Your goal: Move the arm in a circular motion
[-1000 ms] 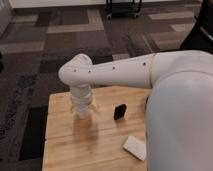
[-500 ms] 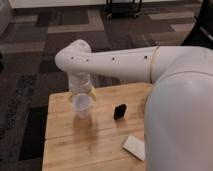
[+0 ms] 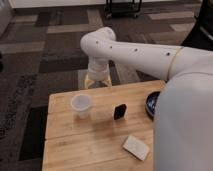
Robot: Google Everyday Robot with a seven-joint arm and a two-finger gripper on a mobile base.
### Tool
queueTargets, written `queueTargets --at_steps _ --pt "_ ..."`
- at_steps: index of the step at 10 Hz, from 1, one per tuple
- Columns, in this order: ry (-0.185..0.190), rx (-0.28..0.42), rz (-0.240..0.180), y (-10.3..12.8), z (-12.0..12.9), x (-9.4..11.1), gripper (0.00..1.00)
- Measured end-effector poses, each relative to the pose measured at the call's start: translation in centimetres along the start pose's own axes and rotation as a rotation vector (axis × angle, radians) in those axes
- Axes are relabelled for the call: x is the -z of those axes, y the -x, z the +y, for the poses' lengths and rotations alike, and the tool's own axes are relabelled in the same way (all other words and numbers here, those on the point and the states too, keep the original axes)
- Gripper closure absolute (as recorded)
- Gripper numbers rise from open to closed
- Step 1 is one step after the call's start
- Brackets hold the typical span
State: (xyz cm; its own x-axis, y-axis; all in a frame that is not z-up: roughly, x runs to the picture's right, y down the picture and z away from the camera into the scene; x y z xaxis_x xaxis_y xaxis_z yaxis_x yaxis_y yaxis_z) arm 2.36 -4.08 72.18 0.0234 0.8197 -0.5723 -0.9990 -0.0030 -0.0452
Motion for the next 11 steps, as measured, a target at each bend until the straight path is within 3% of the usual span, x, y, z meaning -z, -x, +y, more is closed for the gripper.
queueTargets --at_steps 3,4,5,6,7,9,10,11 --pt "-0.026 -0.173 -0.015 -0.2 -8.3 0.6 0.35" --pt "-0.042 -0.284 -0.027 -2.3 -12.8 1.1 0.35" --pt "-0.046 -0.323 -0.029 -3.3 -14.3 1.1 0.35" --pt "-0.047 -0.409 -0.021 -6.8 -17.0 0.5 0.35" --pt "-0.042 -0.447 -0.016 -8.6 -17.8 0.0 0.35" --pt "-0.006 -0.59 -0.034 -15.9 -19.5 -1.6 0.35" --pt "-0.011 -0.638 -0.049 -20.7 -18.8 -2.1 0.35" --pt "-0.037 -0.636 -0.055 -24.2 -17.2 -2.3 0.35"
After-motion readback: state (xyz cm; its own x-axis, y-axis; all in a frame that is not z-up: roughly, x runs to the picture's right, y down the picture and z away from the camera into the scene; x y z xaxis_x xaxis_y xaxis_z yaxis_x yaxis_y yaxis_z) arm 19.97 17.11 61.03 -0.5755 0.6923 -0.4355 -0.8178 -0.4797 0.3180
